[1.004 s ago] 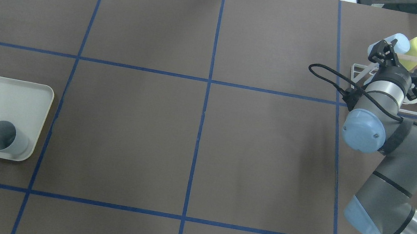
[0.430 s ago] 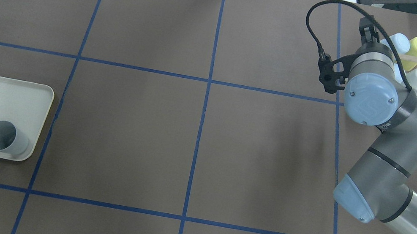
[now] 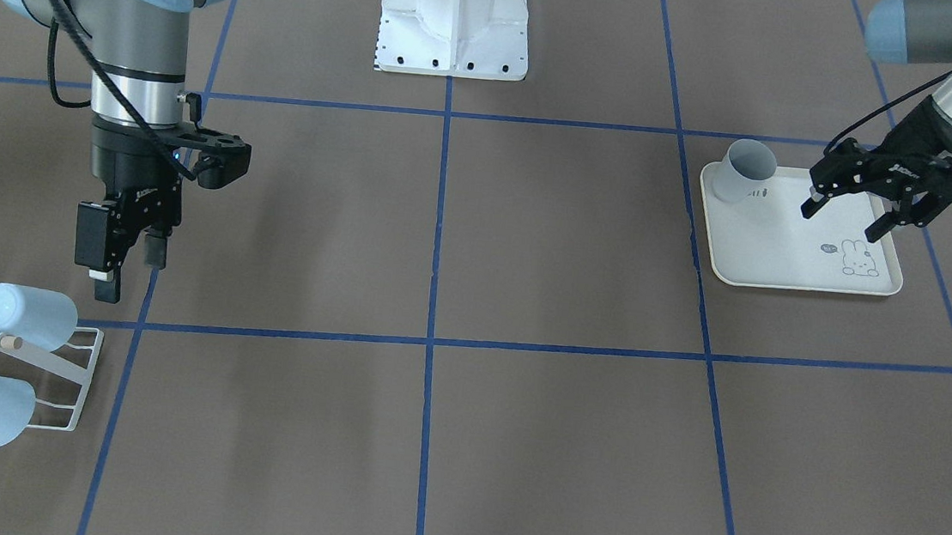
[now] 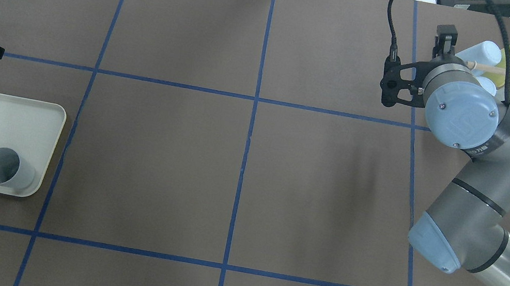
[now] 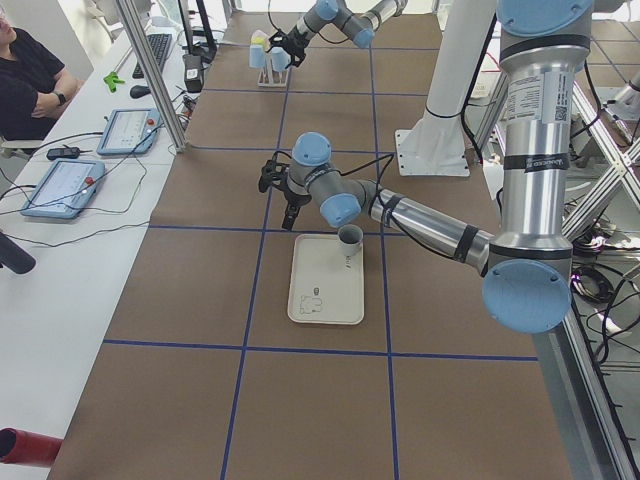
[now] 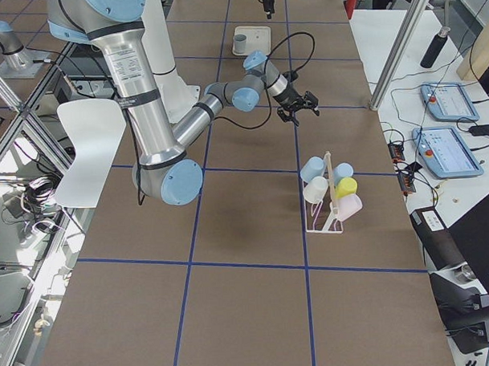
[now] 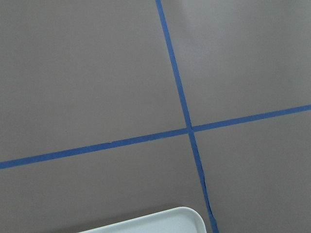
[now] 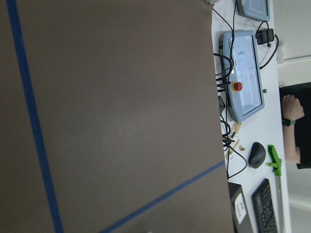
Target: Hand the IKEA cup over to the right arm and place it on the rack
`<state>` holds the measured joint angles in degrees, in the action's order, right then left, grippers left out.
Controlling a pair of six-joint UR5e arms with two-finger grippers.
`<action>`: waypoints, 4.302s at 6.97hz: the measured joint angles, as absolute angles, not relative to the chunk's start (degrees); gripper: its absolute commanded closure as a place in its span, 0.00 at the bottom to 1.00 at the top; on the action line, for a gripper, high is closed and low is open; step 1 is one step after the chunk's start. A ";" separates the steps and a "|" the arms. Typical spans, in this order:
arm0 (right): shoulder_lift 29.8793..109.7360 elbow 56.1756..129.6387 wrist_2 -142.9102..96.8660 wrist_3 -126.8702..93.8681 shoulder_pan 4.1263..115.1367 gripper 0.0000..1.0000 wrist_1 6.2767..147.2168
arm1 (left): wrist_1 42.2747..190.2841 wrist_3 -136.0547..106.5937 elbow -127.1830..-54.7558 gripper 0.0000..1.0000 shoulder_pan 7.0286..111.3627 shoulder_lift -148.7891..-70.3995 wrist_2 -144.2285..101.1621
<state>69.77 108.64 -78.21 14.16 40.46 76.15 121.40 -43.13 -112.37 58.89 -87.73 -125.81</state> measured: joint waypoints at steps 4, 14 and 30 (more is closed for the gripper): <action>71.62 108.77 -93.68 -22.28 39.74 0.01 61.90 | 121.41 -44.41 -115.09 0.00 49.04 -81.54 -119.02; 71.98 108.34 -96.60 -25.23 37.69 0.00 60.73 | 121.70 -48.16 -115.53 1.00 40.38 -75.72 -119.07; 69.03 91.33 -92.53 -23.57 25.49 0.01 5.27 | 138.36 -86.58 -108.86 1.00 48.88 -106.71 -140.87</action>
